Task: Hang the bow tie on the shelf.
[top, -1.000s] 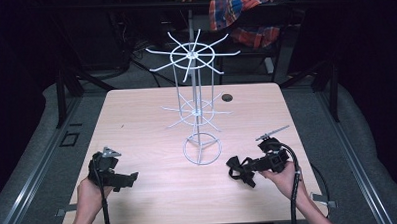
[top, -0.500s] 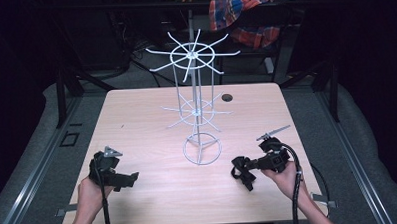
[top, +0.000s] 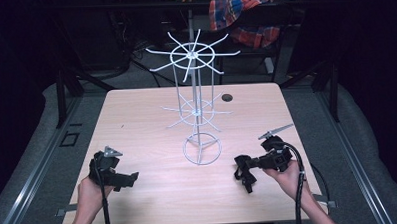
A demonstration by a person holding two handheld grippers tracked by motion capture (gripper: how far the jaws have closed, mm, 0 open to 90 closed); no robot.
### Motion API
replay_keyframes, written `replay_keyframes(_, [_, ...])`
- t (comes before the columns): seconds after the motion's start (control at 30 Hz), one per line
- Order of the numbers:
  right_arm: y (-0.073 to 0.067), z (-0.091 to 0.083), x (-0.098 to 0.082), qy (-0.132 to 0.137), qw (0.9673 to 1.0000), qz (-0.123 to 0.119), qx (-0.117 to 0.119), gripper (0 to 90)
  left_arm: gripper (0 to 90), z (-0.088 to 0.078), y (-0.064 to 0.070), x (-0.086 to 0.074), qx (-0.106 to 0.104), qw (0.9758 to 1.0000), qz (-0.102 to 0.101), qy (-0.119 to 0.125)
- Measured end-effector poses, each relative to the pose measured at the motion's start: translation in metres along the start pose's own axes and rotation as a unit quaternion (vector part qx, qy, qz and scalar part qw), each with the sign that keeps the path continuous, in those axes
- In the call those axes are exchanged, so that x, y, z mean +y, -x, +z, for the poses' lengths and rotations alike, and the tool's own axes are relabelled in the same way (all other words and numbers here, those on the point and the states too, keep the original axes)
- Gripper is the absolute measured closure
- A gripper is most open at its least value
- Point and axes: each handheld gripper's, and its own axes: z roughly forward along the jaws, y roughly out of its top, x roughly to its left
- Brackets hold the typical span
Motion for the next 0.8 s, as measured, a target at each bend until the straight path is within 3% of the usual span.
replay_keyframes(0.37, [0.003,-0.017,0.005,0.024,0.9997,-0.002,-0.002,88.6,0.0,0.000,0.000,0.000,0.000,1.0000,-0.001,0.000])
replay_keyframes(0.8, [0.004,-0.030,0.013,0.034,0.9994,-0.006,-0.008,88.6,0.0,0.001,0.000,0.000,-0.003,1.0000,-0.002,0.002])
